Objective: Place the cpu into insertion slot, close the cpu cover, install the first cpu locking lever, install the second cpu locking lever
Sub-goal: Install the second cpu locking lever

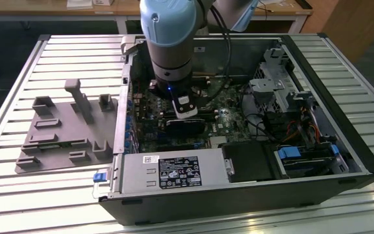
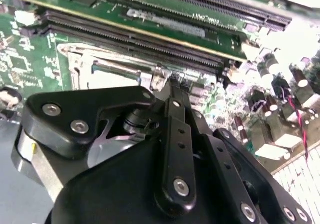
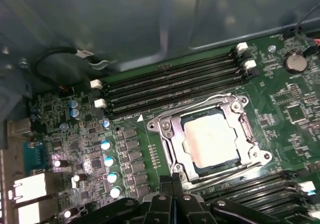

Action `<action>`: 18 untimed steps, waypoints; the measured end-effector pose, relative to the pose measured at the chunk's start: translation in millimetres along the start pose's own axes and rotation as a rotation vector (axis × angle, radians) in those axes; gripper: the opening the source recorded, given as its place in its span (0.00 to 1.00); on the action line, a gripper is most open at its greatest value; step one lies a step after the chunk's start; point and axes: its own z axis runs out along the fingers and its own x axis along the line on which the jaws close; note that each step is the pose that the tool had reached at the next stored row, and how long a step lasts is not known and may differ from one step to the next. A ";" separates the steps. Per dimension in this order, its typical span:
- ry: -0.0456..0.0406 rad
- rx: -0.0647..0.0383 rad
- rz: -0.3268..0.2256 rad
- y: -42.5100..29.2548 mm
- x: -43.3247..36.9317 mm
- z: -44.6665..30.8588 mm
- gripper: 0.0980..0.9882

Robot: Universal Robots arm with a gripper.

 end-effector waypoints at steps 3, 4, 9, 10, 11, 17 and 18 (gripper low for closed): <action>-0.0043 0.008 0.005 1.7 0.0 -5.0 0.01; -0.0082 0.016 0.009 2.1 -0.2 -6.0 0.01; -0.0272 0.049 0.037 4.1 -1.1 -8.0 0.01; -0.0294 0.052 0.041 4.9 -2.1 -7.8 0.01; -0.0308 0.054 0.044 5.7 -3.2 -7.5 0.01; -0.0351 0.057 0.055 11.0 -13.2 -6.0 0.01; -0.0356 0.057 0.057 12.3 -15.0 -5.6 0.01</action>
